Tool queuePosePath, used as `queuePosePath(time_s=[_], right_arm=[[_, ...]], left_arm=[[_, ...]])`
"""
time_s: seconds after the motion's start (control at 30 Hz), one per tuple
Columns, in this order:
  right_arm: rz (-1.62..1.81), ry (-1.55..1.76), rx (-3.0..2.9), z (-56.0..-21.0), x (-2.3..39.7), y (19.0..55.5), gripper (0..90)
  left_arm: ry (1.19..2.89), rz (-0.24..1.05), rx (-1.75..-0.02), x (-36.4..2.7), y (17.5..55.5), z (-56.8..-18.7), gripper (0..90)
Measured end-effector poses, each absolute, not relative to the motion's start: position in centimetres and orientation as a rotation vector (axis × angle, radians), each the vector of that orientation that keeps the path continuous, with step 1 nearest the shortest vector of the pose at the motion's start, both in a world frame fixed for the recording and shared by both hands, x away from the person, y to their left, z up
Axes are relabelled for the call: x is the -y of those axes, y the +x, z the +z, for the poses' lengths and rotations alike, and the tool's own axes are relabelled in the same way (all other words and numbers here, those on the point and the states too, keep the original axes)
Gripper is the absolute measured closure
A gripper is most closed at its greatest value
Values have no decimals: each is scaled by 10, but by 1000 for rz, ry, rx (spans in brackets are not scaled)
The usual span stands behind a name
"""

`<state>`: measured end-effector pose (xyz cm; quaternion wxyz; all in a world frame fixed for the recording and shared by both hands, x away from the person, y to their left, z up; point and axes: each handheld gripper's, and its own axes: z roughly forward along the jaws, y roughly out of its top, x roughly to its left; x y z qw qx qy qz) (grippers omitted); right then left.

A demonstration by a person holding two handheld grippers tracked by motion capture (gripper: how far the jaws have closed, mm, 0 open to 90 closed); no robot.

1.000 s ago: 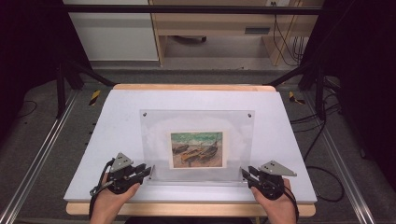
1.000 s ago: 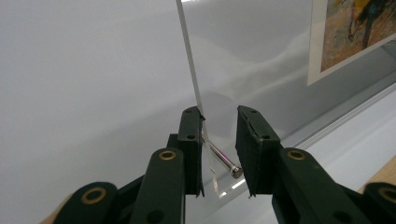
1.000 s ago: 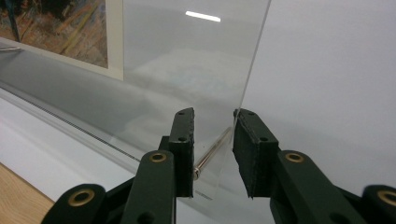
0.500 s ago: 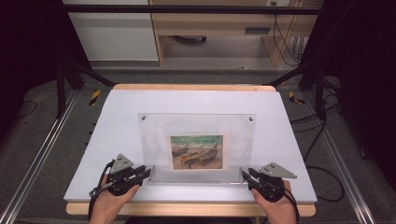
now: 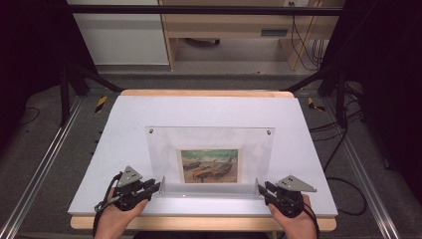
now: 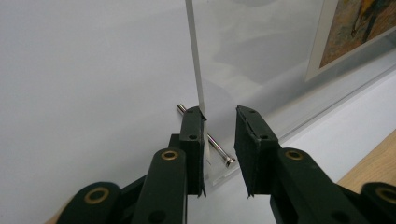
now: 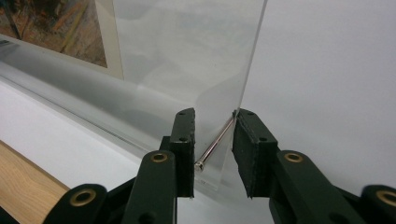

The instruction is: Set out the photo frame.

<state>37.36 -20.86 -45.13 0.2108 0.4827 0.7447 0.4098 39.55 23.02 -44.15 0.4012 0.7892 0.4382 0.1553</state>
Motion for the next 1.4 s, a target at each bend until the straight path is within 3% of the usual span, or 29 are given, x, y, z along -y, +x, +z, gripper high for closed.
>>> queuePosePath(time_s=[0.93,1.23,1.4], right_arm=[[1133,1343,-2098,-455,209,368,681],[1138,1326,-2093,-455,205,368,410],[1152,1312,-2059,-453,206,367,317]], left_arm=[[2021,368,-1094,-230,392,-444,709],[1999,389,-1077,-225,391,-443,489],[1989,410,-1074,-226,391,-442,418]])
